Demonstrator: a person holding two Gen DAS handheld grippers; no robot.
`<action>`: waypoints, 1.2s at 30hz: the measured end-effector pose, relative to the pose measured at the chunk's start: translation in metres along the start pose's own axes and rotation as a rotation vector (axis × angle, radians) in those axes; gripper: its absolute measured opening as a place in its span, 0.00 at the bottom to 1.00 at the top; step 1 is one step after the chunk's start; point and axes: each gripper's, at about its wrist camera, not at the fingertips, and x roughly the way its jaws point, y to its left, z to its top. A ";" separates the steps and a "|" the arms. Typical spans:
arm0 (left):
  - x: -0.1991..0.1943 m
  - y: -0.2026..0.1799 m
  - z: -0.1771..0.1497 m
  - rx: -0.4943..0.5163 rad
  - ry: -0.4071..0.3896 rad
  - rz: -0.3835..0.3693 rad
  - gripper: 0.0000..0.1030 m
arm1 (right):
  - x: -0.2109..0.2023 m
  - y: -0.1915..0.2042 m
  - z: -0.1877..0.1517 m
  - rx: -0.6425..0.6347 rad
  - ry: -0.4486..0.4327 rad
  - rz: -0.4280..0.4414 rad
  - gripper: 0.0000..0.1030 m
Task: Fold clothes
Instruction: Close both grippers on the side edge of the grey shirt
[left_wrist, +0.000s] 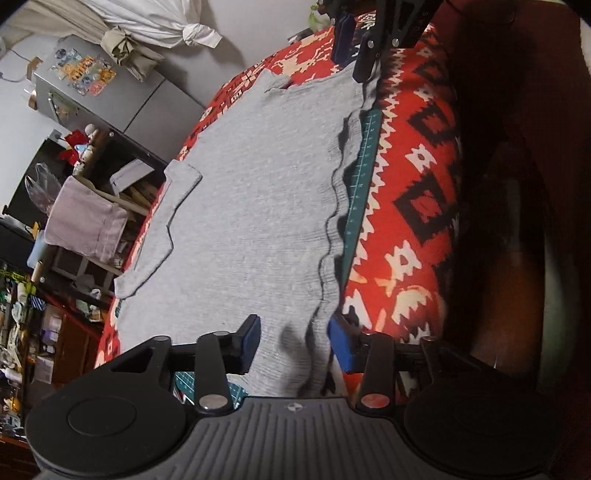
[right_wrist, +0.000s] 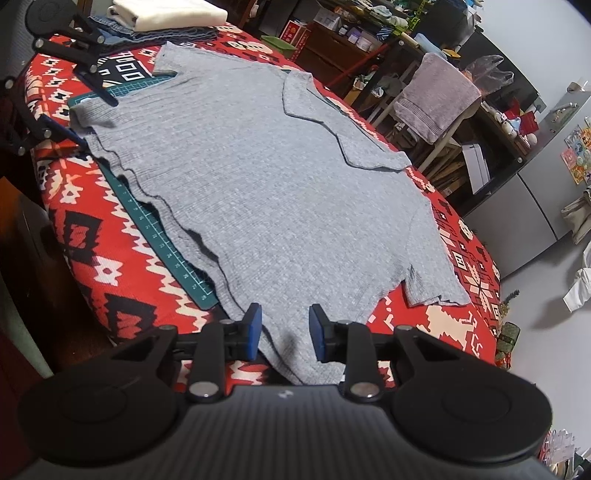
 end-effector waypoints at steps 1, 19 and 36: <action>0.000 -0.001 0.000 0.008 0.001 0.008 0.42 | 0.000 0.000 0.000 0.000 -0.001 -0.002 0.29; 0.003 -0.013 0.000 0.071 -0.008 0.108 0.36 | 0.000 0.004 0.001 -0.009 -0.012 -0.014 0.31; -0.001 0.028 0.002 -0.148 -0.012 0.130 0.07 | 0.011 0.064 0.026 -0.338 -0.064 0.031 0.32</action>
